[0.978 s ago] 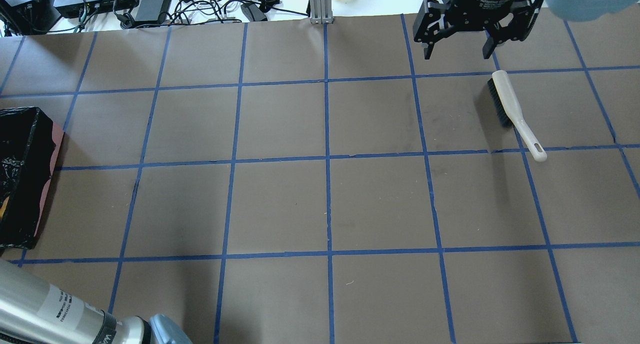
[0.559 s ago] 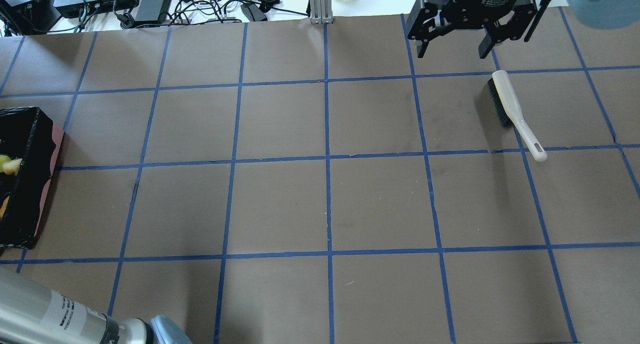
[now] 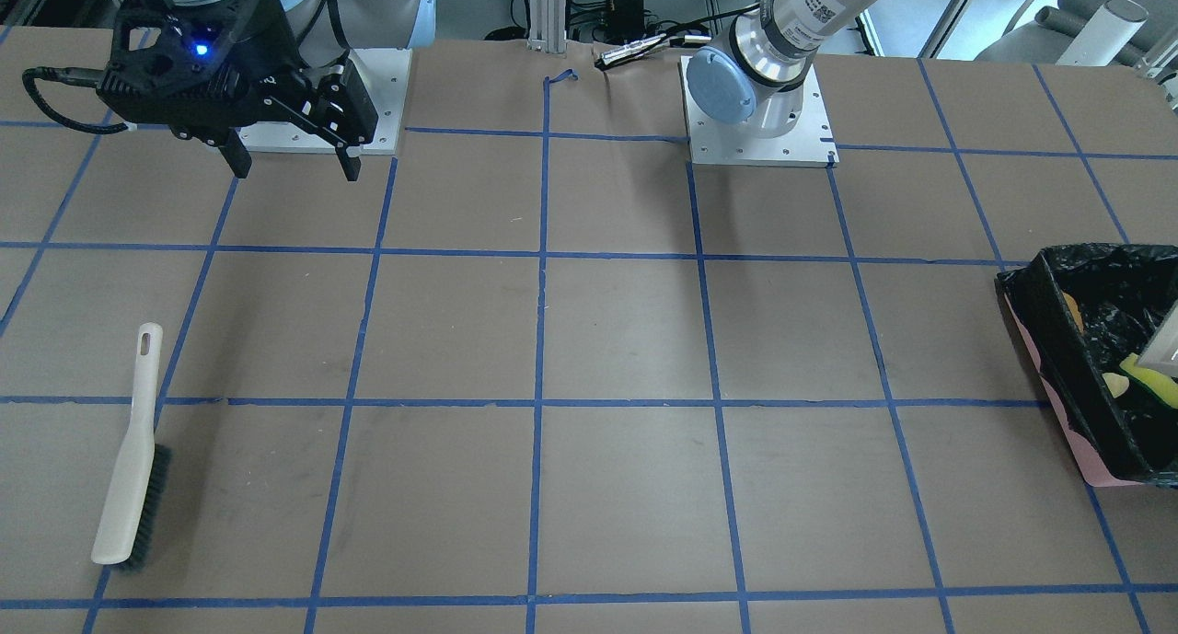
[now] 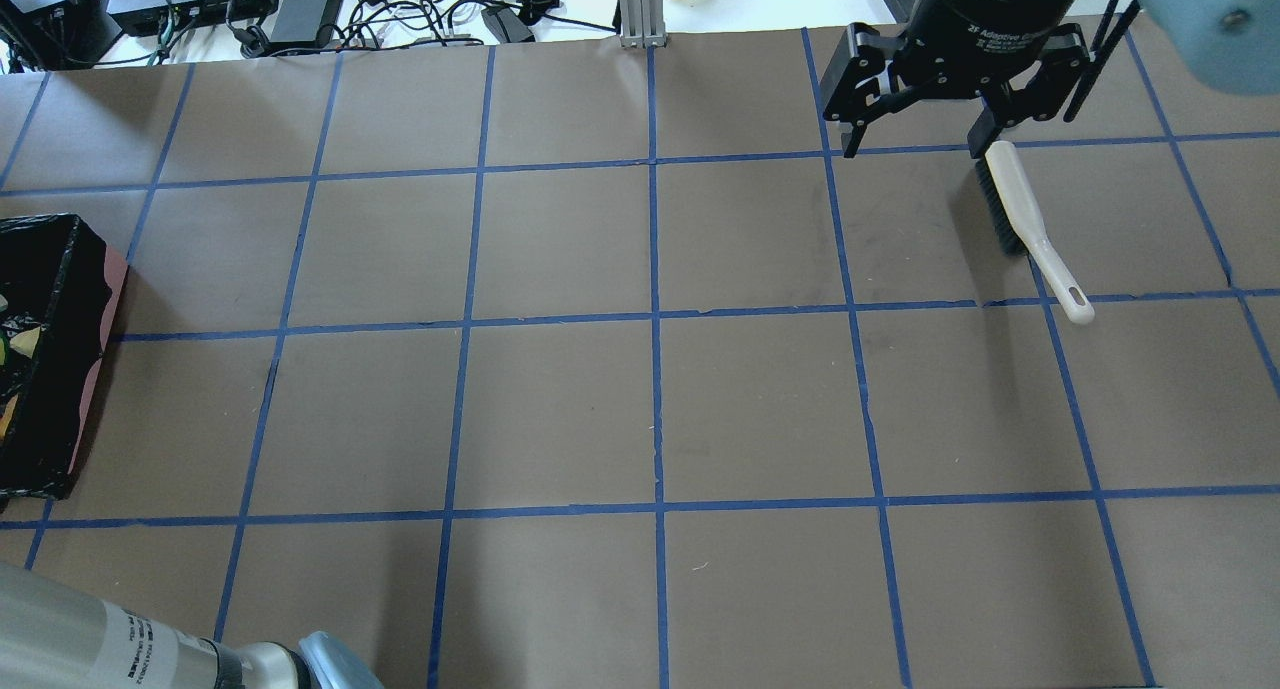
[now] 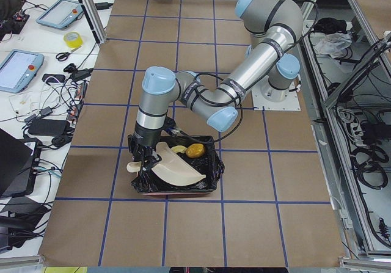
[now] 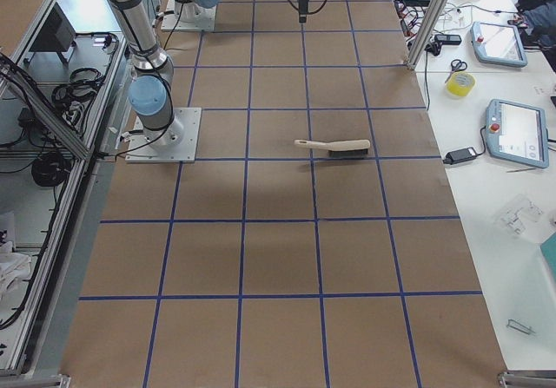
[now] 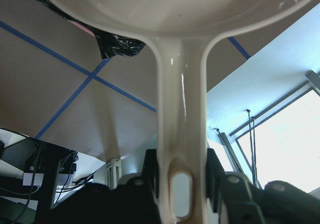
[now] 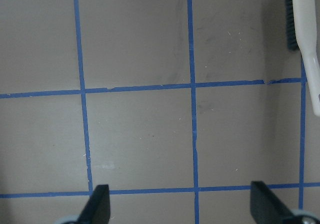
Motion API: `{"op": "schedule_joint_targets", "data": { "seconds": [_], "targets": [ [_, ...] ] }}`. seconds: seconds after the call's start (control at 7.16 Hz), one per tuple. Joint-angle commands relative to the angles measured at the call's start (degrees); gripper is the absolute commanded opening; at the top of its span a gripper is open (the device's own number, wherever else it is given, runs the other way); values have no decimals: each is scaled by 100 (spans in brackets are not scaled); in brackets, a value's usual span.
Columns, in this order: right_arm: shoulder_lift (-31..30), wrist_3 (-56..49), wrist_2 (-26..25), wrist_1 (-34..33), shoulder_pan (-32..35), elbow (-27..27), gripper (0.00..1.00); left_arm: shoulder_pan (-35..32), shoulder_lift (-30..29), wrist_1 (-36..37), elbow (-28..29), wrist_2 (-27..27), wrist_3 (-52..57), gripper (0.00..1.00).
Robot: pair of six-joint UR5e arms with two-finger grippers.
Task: Sweep and dump trash into bin
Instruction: 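Bring the empty dustpan back with the left gripper and set it on the table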
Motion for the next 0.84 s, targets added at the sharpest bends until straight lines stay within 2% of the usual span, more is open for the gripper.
{"op": "schedule_joint_targets", "data": {
  "seconds": [0.0,0.28,0.42,0.7],
  "targets": [
    [-46,-16,-3,-9,0,108,100,2,-6,-795,379,-314,-64,0],
    [-55,-16,-12,-1,-17,108,100,-60,-156,-1832,995,-489,-1044,0],
    [-55,-16,-3,8,-17,108,100,-226,-113,-2211,989,-621,-1363,0],
    [-37,-24,-12,-44,-9,117,100,-1023,-7,-2678,963,-562,-2476,0]
  ]
}}
